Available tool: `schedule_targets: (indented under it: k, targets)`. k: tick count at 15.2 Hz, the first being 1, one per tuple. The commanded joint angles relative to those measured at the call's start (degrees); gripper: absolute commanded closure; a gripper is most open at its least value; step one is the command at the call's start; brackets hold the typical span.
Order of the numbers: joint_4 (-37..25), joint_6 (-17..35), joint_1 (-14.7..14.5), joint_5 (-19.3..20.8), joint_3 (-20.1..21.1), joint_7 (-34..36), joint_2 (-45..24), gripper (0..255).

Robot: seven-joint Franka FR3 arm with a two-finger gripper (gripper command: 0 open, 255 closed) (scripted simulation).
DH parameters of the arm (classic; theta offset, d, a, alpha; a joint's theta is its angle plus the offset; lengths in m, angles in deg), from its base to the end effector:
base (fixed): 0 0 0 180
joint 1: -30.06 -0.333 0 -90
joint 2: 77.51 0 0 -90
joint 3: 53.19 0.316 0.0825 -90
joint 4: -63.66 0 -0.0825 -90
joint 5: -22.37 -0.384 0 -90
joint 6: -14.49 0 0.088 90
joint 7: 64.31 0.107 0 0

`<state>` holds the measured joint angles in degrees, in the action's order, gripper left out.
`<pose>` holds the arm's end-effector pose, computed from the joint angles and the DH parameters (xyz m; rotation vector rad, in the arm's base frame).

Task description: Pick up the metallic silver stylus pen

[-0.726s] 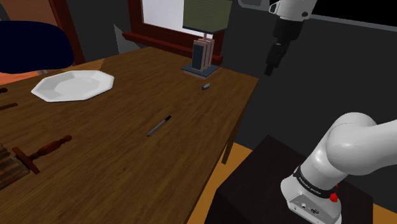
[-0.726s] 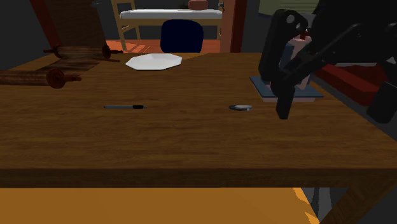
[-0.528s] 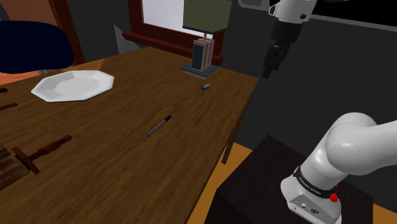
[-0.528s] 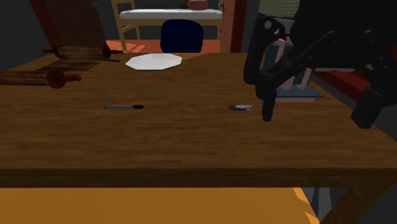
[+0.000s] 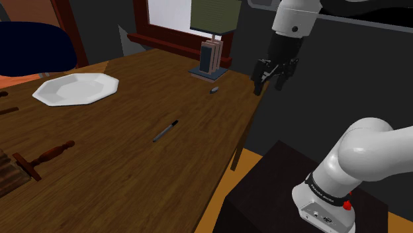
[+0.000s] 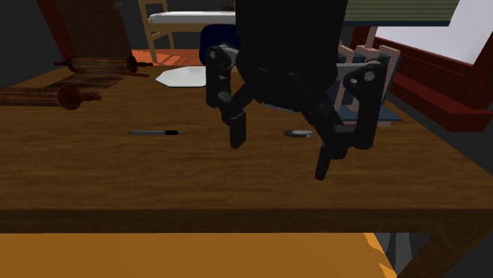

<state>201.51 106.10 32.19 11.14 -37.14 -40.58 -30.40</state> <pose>0.2897 0.1157 0.5672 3.1054 -0.4129 -0.0025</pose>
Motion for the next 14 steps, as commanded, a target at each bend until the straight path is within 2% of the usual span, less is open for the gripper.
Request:
schedule_targets:
  k: [1, 8, 14]
  targets:
    - [-0.02, 1.33, 0.72, -3.11, 3.56, 7.35, -0.56, 0]
    - [-4.45, 7.91, 5.64, -10.67, 16.16, 30.57, -7.52, 0]
    - [-11.84, 14.60, 13.02, -12.05, 27.89, 50.74, -17.28, 0]
